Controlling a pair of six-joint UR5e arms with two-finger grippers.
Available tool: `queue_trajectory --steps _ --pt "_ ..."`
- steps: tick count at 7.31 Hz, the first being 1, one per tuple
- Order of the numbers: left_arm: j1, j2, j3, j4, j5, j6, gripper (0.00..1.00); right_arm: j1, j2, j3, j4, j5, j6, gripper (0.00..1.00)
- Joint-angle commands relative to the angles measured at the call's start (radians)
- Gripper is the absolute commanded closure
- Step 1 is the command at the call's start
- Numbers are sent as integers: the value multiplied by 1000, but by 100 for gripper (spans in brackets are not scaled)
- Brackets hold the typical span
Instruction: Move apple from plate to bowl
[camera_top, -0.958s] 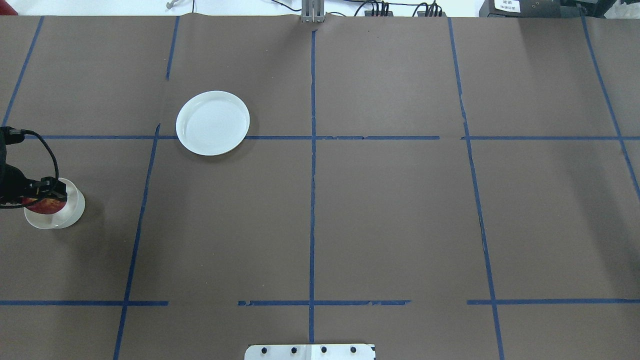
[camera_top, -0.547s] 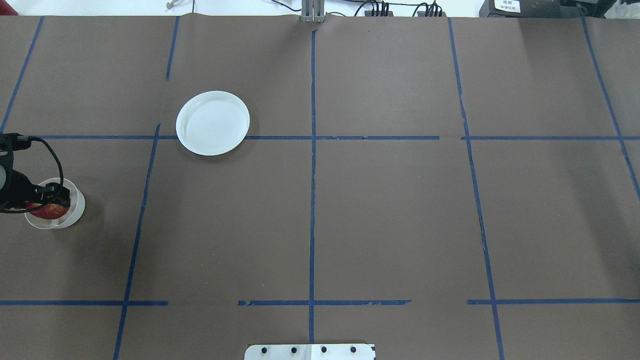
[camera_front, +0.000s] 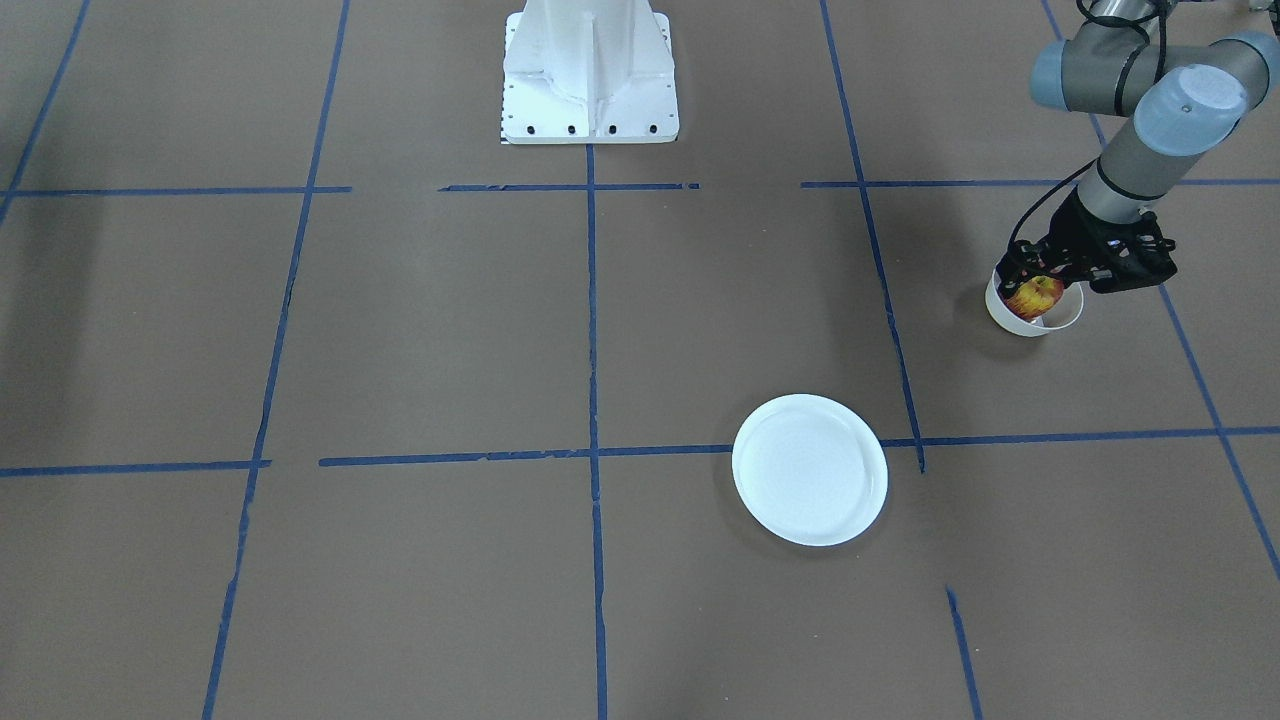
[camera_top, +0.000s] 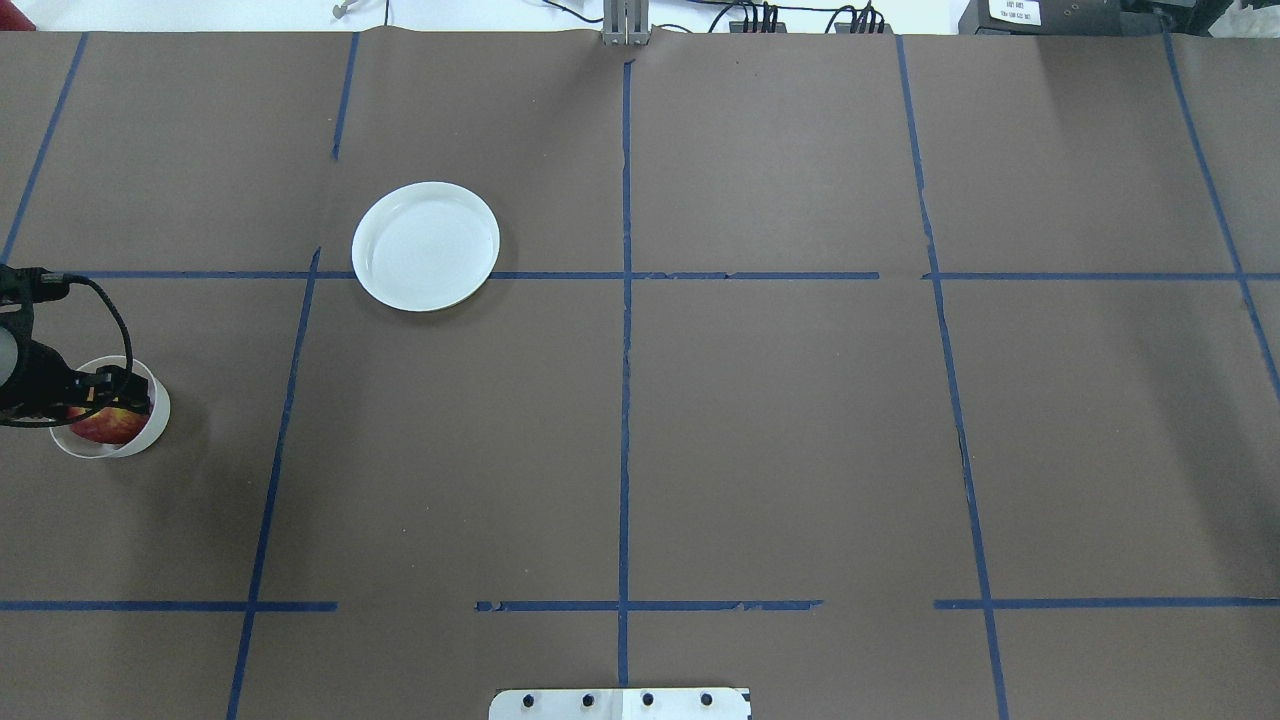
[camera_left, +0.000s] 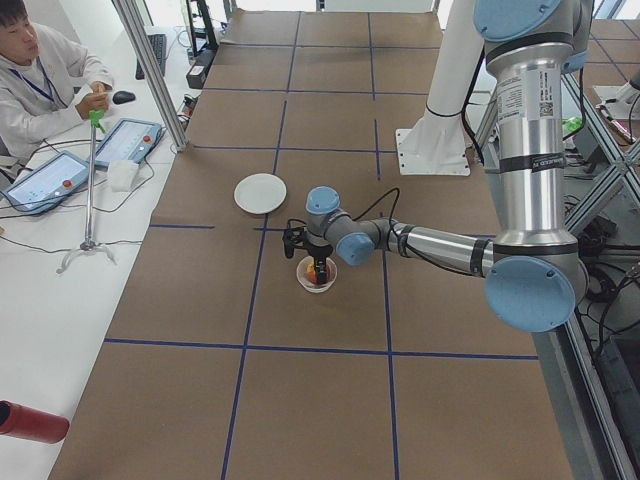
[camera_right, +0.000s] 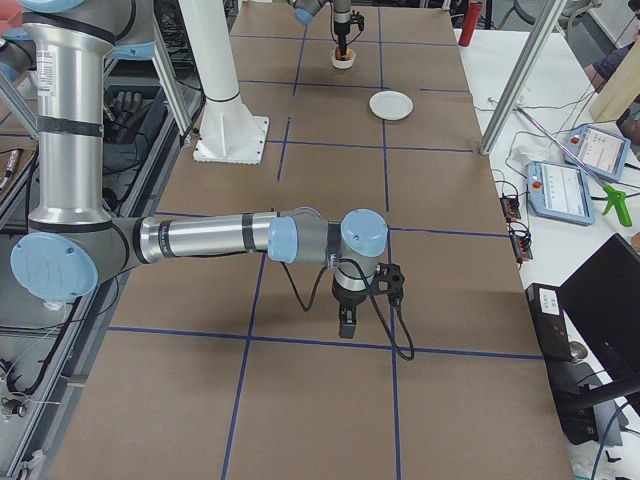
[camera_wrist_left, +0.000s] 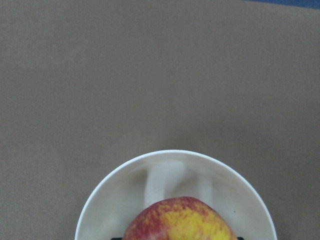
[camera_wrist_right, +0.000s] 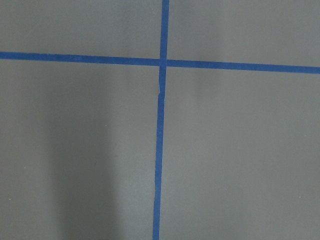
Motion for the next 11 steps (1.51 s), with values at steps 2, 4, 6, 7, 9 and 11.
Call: queue_trajectory --steps 2,4,6,7,9,11 --pt "-9 18 -53 10 -2 2 0 0 0 2 -1 0 -2 0" --pt "-21 155 -249 38 -6 62 1 0 0 2 1 0 -2 0" --pt "-260 223 -271 38 -130 287 1 0 0 0 -1 0 0 0" --pt "-405 258 -261 55 -200 456 1 0 0 0 -1 0 -2 0" --pt "-647 248 -236 302 -218 866 2 0 0 0 -1 0 0 0" --pt "-907 146 -117 468 -273 1052 2 0 0 0 -1 0 0 0"
